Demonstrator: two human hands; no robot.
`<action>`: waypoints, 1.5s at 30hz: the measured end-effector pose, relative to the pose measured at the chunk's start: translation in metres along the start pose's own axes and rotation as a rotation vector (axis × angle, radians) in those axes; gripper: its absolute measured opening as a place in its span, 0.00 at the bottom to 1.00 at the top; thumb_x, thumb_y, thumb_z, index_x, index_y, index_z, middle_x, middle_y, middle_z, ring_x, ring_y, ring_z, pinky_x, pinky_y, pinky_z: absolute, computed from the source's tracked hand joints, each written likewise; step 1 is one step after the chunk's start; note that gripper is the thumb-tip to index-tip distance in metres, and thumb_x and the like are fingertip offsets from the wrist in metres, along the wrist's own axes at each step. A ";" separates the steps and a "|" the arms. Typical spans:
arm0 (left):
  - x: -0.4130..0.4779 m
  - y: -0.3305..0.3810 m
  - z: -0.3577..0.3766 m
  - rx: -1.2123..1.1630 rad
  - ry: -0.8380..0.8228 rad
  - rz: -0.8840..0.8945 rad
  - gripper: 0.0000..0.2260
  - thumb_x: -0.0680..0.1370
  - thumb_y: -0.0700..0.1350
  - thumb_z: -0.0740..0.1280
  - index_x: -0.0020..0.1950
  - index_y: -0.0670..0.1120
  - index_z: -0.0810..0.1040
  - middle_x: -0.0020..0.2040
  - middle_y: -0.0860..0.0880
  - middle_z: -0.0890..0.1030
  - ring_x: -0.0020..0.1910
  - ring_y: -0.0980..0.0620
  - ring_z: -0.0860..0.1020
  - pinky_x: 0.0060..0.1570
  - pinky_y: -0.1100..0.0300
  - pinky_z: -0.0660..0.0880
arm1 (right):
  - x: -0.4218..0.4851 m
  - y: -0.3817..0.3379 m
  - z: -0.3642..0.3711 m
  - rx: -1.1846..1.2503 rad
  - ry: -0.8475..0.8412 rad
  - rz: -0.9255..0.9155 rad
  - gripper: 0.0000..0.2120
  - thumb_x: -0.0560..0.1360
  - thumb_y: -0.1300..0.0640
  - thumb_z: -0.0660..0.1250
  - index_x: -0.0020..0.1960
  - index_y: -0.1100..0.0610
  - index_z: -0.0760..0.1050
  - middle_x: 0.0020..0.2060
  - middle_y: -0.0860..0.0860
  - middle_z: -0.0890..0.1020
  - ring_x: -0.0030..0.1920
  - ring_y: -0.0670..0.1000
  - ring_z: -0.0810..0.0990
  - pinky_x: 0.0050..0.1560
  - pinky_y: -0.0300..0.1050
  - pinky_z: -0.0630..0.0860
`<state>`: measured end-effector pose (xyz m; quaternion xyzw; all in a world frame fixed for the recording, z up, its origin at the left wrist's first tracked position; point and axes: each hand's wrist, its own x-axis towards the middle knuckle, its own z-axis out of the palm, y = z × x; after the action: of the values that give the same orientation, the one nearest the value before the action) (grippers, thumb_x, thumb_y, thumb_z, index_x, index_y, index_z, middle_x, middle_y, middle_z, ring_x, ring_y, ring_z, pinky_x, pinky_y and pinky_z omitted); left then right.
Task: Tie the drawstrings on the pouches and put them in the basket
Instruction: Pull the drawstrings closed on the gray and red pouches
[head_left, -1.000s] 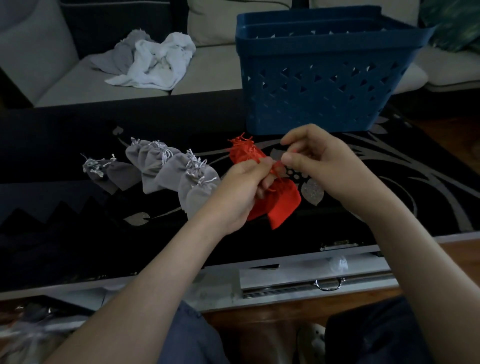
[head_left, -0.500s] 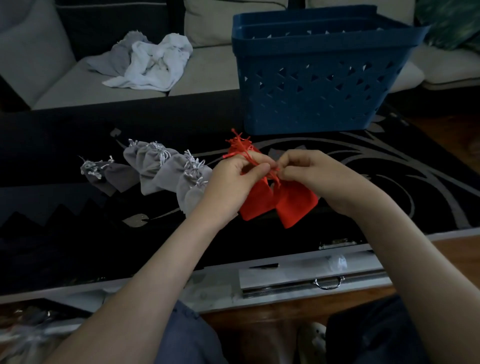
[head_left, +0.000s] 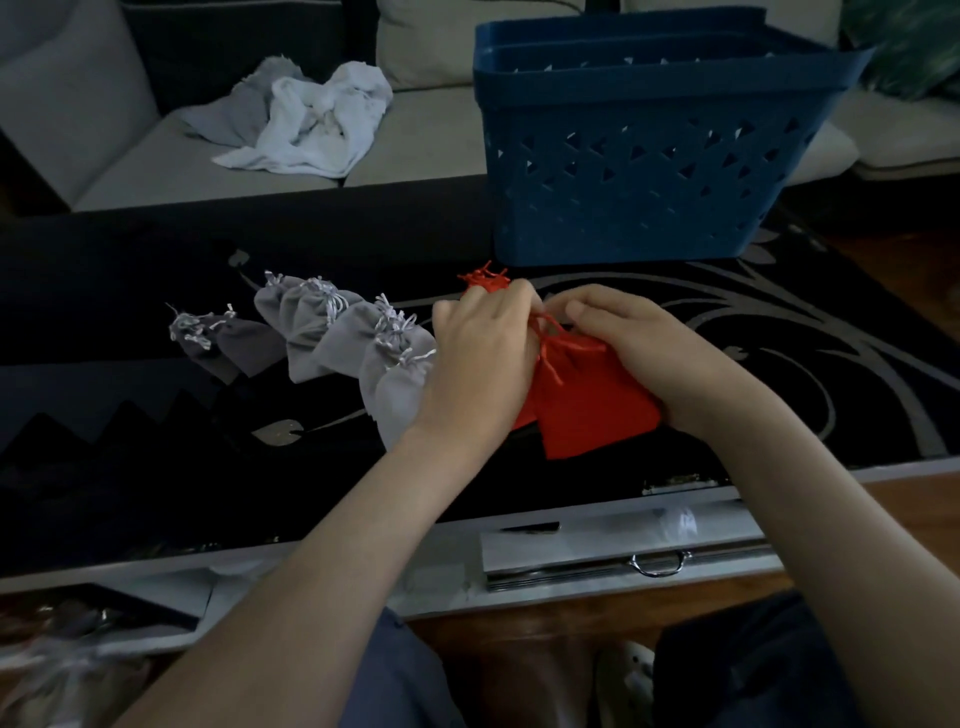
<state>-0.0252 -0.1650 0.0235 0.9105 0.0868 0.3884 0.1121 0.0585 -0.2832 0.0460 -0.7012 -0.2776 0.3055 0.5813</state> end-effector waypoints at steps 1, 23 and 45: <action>0.000 0.001 -0.001 -0.040 0.003 -0.001 0.03 0.76 0.38 0.65 0.44 0.44 0.77 0.38 0.53 0.78 0.38 0.53 0.72 0.42 0.63 0.54 | 0.000 0.000 -0.001 0.011 -0.030 -0.011 0.10 0.81 0.57 0.58 0.51 0.54 0.78 0.38 0.49 0.82 0.38 0.45 0.79 0.40 0.39 0.75; 0.000 0.003 -0.011 -0.155 0.055 0.048 0.02 0.74 0.36 0.67 0.44 0.42 0.75 0.38 0.57 0.69 0.39 0.58 0.68 0.46 0.64 0.60 | -0.005 -0.004 -0.004 0.159 -0.162 0.014 0.09 0.77 0.55 0.62 0.43 0.59 0.77 0.30 0.49 0.81 0.29 0.43 0.78 0.31 0.34 0.75; -0.003 -0.004 -0.005 -0.400 -0.061 -0.105 0.12 0.82 0.43 0.55 0.54 0.44 0.78 0.43 0.53 0.80 0.44 0.55 0.77 0.49 0.61 0.70 | 0.002 0.000 0.004 0.287 0.299 -0.164 0.11 0.80 0.58 0.60 0.39 0.57 0.72 0.34 0.53 0.79 0.35 0.50 0.77 0.39 0.43 0.75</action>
<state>-0.0315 -0.1609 0.0237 0.8757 0.0519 0.3636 0.3136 0.0567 -0.2790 0.0455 -0.6239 -0.1978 0.1862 0.7328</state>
